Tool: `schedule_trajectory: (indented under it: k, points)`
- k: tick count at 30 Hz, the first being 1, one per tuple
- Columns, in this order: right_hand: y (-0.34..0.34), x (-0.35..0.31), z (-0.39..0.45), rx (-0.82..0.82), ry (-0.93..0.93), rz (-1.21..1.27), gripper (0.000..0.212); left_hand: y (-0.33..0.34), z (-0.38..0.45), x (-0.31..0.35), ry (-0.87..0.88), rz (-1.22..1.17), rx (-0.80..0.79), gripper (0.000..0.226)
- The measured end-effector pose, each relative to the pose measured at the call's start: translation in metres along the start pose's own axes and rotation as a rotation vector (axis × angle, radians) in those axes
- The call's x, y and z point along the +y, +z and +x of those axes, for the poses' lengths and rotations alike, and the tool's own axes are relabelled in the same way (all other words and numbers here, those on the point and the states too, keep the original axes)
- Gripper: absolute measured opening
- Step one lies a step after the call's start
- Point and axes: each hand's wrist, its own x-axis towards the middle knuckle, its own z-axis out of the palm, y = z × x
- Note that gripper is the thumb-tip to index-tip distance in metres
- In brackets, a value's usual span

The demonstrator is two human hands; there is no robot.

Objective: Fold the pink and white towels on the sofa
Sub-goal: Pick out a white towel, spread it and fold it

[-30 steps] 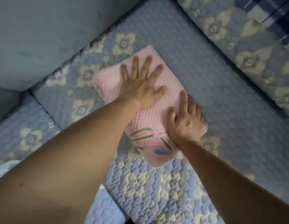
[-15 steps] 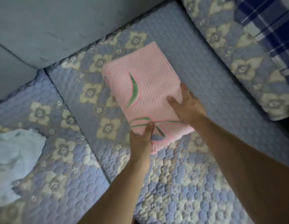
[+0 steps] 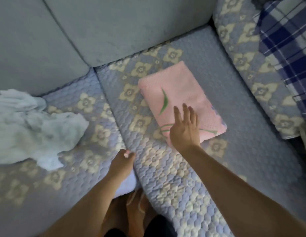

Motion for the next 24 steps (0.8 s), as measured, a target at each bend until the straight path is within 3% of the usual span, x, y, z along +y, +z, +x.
schedule_trajectory:
  k: [3,6,7,9,11,13,14,16,18,24]
  points:
    - [0.016,-0.06,-0.041,-0.021,-0.069,0.159,0.063,-0.047,-0.024,-0.084,-0.062,0.206,-0.022,0.028]
    - [0.046,-0.1,-0.072,-0.182,-0.04,0.257,0.053,-0.09,-0.047,-0.146,-0.08,0.41,-0.118,0.024]
    - [0.059,-0.113,-0.081,-0.24,-0.017,0.291,0.05,-0.101,-0.054,-0.167,-0.092,0.414,-0.107,0.013]
    - [0.084,-0.14,-0.097,-0.354,0.01,0.302,0.046,-0.114,-0.07,-0.208,-0.106,0.292,-0.116,0.023]
    - [0.104,-0.169,-0.113,-0.46,0.008,0.265,0.044,-0.128,-0.076,-0.247,-0.204,-0.106,-0.033,0.029]
    - [0.119,-0.203,-0.122,-0.523,-0.001,0.232,0.042,-0.141,-0.081,-0.266,-0.26,-0.055,-0.105,0.029]
    - [0.126,-0.222,-0.125,-0.534,-0.011,0.212,0.042,-0.144,-0.077,-0.282,-0.166,-0.047,-0.02,0.025]
    - [0.141,-0.268,-0.126,-0.554,-0.049,0.15,0.043,-0.16,-0.067,-0.306,-0.223,-0.126,0.019,0.026]
    - [0.154,-0.322,-0.124,-0.555,-0.067,0.087,0.044,-0.173,-0.056,-0.335,-0.044,-0.014,0.034,0.032]
    - [0.215,-0.504,-0.148,-0.521,-0.062,0.027,0.039,-0.275,-0.047,-0.448,-0.049,-0.227,0.108,0.025]
